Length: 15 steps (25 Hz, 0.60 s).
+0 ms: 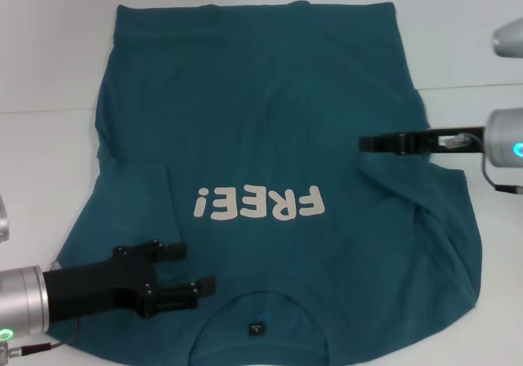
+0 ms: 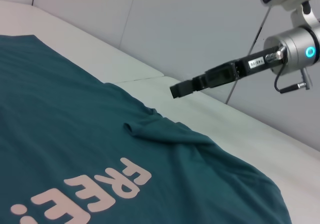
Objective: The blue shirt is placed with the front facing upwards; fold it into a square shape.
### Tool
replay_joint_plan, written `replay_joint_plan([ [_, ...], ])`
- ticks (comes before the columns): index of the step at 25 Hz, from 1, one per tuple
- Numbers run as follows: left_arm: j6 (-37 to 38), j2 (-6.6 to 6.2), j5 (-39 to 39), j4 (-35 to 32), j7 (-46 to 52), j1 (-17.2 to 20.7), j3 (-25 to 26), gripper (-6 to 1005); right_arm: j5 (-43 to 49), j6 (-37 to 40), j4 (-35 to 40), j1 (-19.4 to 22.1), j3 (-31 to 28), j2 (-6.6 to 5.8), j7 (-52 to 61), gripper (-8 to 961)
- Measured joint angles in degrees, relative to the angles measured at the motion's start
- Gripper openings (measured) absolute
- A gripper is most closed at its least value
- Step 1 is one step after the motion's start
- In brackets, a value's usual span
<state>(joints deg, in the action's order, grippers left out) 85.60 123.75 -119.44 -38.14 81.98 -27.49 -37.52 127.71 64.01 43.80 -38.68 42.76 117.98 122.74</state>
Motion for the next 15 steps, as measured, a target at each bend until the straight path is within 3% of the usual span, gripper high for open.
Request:
replay_joint_plan([
  [6, 0.0, 0.00, 0.0, 0.0, 0.0, 0.0, 0.0, 877, -0.1, -0.5, 0.4, 4.5, -3.1, -0.56, 1.4, 660],
  [15, 0.0, 0.00, 0.0, 0.0, -0.3, -0.4, -0.2, 877, -0.2, 1.3, 0.7, 9.0, -5.9, -2.16, 3.6, 720],
])
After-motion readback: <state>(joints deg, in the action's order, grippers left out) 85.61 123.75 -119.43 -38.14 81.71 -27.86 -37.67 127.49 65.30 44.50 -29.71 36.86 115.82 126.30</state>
